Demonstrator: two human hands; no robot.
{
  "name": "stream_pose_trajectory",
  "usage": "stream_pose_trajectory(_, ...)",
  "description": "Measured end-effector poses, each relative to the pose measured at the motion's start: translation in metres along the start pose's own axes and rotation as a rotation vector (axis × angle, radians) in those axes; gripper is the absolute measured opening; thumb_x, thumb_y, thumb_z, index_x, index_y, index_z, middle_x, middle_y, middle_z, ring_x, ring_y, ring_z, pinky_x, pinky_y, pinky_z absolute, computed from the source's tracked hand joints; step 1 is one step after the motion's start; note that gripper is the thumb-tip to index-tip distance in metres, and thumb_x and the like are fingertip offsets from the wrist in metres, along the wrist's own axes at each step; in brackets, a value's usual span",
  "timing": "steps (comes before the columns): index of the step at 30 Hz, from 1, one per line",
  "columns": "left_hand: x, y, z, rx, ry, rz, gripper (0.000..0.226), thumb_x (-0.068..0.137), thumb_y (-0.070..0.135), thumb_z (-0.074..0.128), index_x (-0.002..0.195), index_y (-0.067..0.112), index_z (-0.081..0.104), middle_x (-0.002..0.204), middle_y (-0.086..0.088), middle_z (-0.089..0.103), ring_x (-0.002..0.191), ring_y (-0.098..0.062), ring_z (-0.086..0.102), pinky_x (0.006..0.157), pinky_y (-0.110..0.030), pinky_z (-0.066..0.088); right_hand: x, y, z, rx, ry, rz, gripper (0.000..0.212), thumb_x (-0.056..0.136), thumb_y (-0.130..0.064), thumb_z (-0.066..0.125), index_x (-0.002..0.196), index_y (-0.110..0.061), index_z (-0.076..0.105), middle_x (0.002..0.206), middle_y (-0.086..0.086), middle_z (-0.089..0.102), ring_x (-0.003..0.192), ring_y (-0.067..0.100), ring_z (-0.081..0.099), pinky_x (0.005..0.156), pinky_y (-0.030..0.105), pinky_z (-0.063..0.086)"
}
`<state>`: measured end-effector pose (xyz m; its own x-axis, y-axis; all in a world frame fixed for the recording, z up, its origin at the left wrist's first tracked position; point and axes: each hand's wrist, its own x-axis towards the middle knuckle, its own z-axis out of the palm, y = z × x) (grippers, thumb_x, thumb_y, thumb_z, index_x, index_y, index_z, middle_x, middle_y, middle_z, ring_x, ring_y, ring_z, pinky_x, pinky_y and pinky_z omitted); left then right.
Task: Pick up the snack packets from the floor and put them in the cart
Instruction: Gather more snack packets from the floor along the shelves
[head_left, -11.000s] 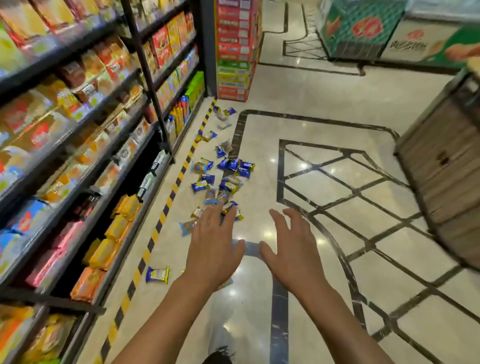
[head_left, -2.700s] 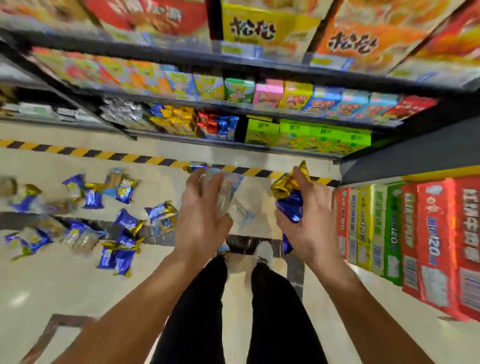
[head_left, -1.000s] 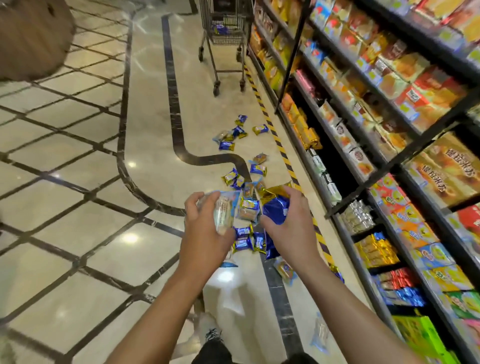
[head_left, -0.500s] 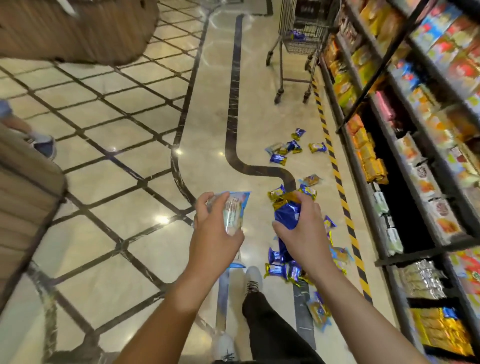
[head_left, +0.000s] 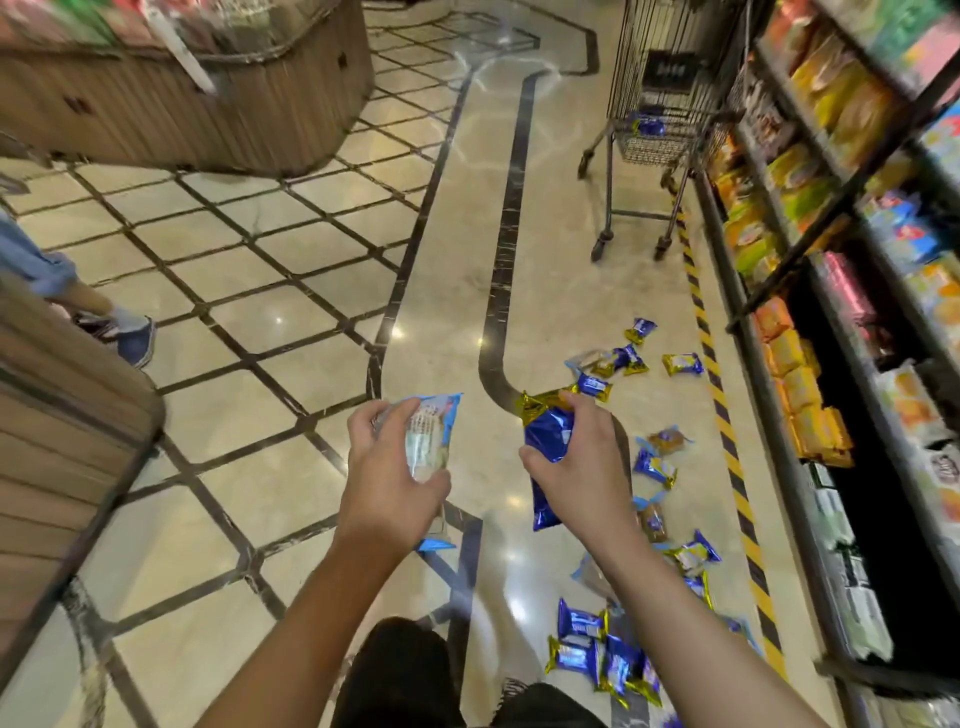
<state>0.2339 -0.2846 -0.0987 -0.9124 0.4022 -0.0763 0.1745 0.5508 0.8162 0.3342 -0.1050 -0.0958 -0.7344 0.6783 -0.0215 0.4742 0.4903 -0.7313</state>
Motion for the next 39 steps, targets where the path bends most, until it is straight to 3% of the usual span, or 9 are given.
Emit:
stream_pose_trajectory(3, 0.043, 0.006, -0.004, -0.003, 0.033, 0.02, 0.084, 0.074, 0.006, 0.077, 0.145, 0.033, 0.04, 0.131, 0.028, 0.019, 0.115, -0.014, 0.051, 0.083, -0.034, 0.059, 0.042, -0.016, 0.007, 0.0, -0.025, -0.01, 0.07, 0.083, -0.033, 0.073, 0.142, -0.026, 0.037, 0.136, -0.004, 0.044, 0.12, 0.011, 0.044, 0.083, 0.022, 0.033)
stream_pose_trajectory(5, 0.074, 0.007, -0.005, 0.006, 0.047, 0.042, 0.081, 0.075, 0.007, 0.076, 0.144, 0.03, 0.042, 0.131, 0.024, 0.02, 0.117, -0.01, 0.048, 0.092, -0.02, 0.049, 0.072, -0.025, 0.017, 0.01, -0.031, -0.015, 0.07, 0.083, -0.032, 0.073, 0.143, -0.026, 0.037, 0.136, -0.004, 0.044, 0.121, 0.012, 0.046, 0.084, 0.022, 0.034)
stream_pose_trajectory(8, 0.127, 0.001, -0.006, 0.004, 0.031, 0.063, 0.078, 0.075, 0.008, 0.076, 0.144, 0.025, 0.044, 0.132, 0.018, 0.021, 0.111, -0.007, 0.046, 0.081, 0.003, 0.035, 0.117, -0.038, 0.038, 0.004, -0.01, -0.001, 0.07, 0.082, -0.033, 0.074, 0.142, -0.026, 0.037, 0.136, -0.005, 0.044, 0.121, 0.011, 0.046, 0.085, 0.022, 0.035)
stream_pose_trajectory(10, 0.166, -0.003, -0.008, -0.01, 0.013, 0.065, 0.078, 0.075, 0.009, 0.076, 0.143, 0.027, 0.044, 0.13, 0.019, 0.02, 0.11, -0.008, 0.048, 0.08, -0.001, 0.042, 0.147, -0.048, 0.052, -0.019, 0.0, 0.027, 0.071, 0.082, -0.034, 0.074, 0.142, -0.026, 0.036, 0.136, -0.005, 0.043, 0.121, 0.011, 0.045, 0.084, 0.022, 0.035)
stream_pose_trajectory(13, 0.226, -0.005, -0.018, -0.017, -0.011, 0.052, 0.08, 0.071, 0.011, 0.075, 0.14, 0.036, 0.043, 0.127, 0.025, 0.021, 0.111, -0.014, 0.052, 0.082, -0.031, 0.059, 0.189, -0.067, 0.073, -0.042, -0.004, 0.05, 0.07, 0.083, -0.037, 0.072, 0.142, -0.028, 0.036, 0.135, -0.005, 0.043, 0.12, 0.011, 0.046, 0.084, 0.023, 0.037)
stream_pose_trajectory(15, 0.264, -0.007, -0.026, -0.036, -0.009, 0.057, 0.079, 0.069, 0.009, 0.075, 0.138, 0.036, 0.046, 0.129, 0.022, 0.023, 0.11, -0.014, 0.054, 0.081, -0.038, 0.06, 0.217, -0.08, 0.085, -0.043, -0.003, 0.065, 0.07, 0.082, -0.036, 0.073, 0.141, -0.028, 0.036, 0.133, -0.005, 0.043, 0.119, 0.011, 0.046, 0.084, 0.025, 0.039)
stream_pose_trajectory(23, 0.393, -0.007, -0.052, 0.005, -0.009, 0.256, 0.079, 0.069, 0.004, 0.079, 0.141, 0.017, 0.049, 0.14, -0.005, 0.029, 0.122, -0.022, 0.051, 0.087, -0.027, 0.056, 0.314, -0.127, 0.114, -0.015, 0.083, 0.083, 0.066, 0.079, -0.031, 0.072, 0.135, -0.028, 0.039, 0.122, -0.005, 0.046, 0.11, 0.008, 0.044, 0.083, 0.024, 0.037)
stream_pose_trajectory(30, 0.478, 0.013, -0.043, -0.017, -0.071, 0.107, 0.085, 0.073, 0.007, 0.079, 0.146, 0.028, 0.041, 0.142, 0.014, 0.02, 0.114, -0.008, 0.04, 0.073, -0.032, 0.062, 0.403, -0.144, 0.126, -0.006, 0.109, 0.076, 0.067, 0.082, -0.032, 0.073, 0.138, -0.032, 0.036, 0.122, -0.008, 0.042, 0.102, 0.003, 0.043, 0.079, 0.023, 0.037)
stream_pose_trajectory(39, 0.605, 0.067, 0.01, -0.017, -0.059, 0.087, 0.074, 0.081, 0.013, 0.075, 0.144, 0.029, 0.039, 0.14, 0.011, 0.022, 0.119, -0.014, 0.047, 0.05, -0.005, 0.046, 0.563, -0.129, 0.119, 0.136, 0.088, 0.07, 0.067, 0.084, -0.031, 0.072, 0.141, -0.026, 0.037, 0.129, -0.004, 0.044, 0.106, 0.004, 0.044, 0.087, 0.022, 0.034)
